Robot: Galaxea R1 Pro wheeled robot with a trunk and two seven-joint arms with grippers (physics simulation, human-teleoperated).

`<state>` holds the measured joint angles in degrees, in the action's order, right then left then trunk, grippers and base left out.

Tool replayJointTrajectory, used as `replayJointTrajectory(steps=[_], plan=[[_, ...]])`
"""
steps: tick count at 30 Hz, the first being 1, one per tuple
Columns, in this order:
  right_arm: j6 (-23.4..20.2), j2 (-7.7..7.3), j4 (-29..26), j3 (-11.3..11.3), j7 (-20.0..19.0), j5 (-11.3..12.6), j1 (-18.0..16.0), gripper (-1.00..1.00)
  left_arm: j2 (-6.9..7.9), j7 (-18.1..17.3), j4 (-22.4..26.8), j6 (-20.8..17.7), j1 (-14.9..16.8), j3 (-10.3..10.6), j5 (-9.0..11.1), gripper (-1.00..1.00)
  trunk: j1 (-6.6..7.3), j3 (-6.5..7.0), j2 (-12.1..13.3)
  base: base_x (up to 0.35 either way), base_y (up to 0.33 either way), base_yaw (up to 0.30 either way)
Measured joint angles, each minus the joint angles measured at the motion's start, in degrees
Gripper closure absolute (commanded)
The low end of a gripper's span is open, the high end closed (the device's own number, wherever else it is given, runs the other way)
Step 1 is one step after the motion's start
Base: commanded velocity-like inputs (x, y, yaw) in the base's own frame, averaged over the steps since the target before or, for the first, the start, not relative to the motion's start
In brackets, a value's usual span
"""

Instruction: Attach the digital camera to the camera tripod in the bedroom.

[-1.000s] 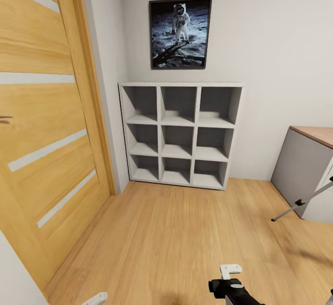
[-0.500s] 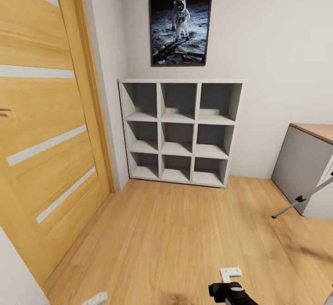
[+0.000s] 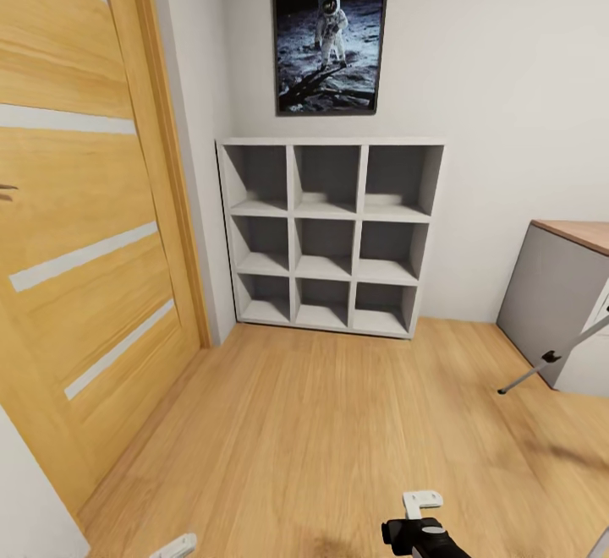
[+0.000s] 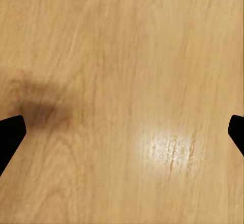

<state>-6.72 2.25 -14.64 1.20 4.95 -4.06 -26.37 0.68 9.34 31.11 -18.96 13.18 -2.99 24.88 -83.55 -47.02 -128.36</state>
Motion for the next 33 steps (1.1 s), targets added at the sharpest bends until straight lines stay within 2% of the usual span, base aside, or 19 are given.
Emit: replayJointTrajectory(steps=[33], plan=[[-0.1, 0.0, 0.2, 0.0, 0.0, 0.0, 0.0, -1.0, 0.07, 0.0, 0.1, 0.0, 0.0, 0.0, 0.0, -1.0, -7.25, -5.93, -13.2, 0.0, 0.0, 0.0]])
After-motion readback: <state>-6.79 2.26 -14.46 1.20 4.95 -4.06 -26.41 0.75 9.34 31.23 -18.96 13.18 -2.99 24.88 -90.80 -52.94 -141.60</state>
